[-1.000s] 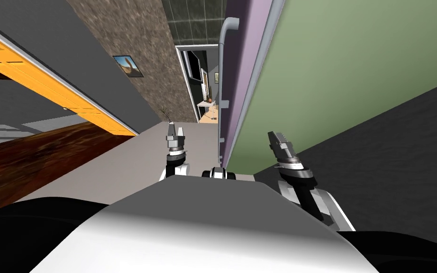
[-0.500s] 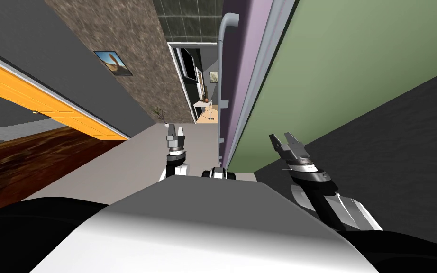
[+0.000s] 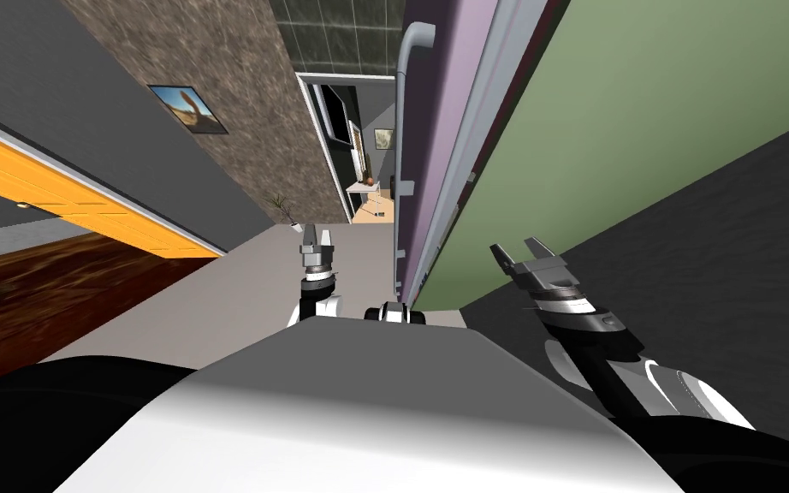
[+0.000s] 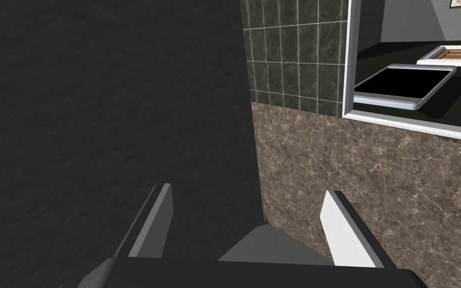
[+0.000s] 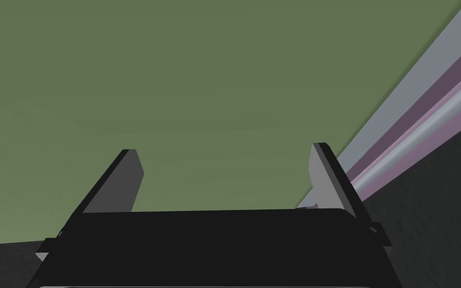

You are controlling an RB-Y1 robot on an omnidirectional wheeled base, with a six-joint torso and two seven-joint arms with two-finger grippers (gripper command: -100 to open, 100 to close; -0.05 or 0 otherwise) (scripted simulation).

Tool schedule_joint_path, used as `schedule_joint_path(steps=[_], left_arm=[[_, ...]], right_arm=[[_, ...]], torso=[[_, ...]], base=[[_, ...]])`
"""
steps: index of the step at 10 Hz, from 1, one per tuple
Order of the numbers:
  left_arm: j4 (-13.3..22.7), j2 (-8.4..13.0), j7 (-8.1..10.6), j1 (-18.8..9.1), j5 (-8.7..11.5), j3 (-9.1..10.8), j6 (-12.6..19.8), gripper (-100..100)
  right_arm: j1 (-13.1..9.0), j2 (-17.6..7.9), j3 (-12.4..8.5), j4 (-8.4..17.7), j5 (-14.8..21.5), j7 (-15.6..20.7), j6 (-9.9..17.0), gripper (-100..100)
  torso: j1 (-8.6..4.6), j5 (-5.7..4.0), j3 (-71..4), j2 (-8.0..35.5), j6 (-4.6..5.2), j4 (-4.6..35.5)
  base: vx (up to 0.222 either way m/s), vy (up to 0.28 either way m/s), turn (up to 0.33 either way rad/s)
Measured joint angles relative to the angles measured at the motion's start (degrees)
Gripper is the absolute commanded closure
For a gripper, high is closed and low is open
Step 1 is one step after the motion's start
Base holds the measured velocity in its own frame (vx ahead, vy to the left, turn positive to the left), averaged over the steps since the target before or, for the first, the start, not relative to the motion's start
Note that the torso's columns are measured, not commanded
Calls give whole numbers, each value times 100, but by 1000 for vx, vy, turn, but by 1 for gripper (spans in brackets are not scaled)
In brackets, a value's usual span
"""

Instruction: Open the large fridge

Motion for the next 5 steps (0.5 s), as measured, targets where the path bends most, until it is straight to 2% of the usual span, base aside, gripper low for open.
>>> schedule_joint_path(steps=[5], left_arm=[[0,0,0,0,0,0,0,0]], right_arm=[[2,-7,-8,0,7,3,2,-100]], torso=[[19,5,-1,-2,3,0]], base=[[1,-10,-4]])
